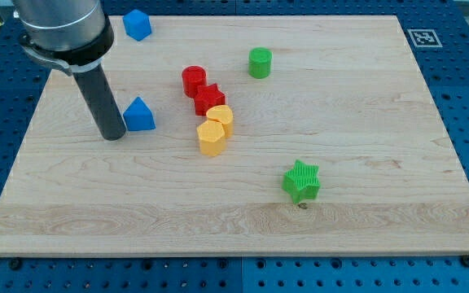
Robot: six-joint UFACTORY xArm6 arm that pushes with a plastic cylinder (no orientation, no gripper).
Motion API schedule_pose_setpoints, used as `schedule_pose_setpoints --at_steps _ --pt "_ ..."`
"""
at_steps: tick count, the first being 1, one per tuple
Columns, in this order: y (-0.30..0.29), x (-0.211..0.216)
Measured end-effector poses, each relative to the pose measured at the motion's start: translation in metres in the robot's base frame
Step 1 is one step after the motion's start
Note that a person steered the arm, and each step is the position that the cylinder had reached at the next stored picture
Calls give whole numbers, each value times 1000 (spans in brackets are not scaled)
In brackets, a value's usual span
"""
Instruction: Point your arm at the bottom of the triangle
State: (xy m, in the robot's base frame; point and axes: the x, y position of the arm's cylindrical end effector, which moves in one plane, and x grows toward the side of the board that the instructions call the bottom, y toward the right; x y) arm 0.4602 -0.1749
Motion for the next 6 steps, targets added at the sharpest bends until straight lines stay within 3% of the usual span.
schedule_pose_setpoints --at_steps 2,3,6 --pt "-58 79" --pt "-56 91" --pt "54 60"
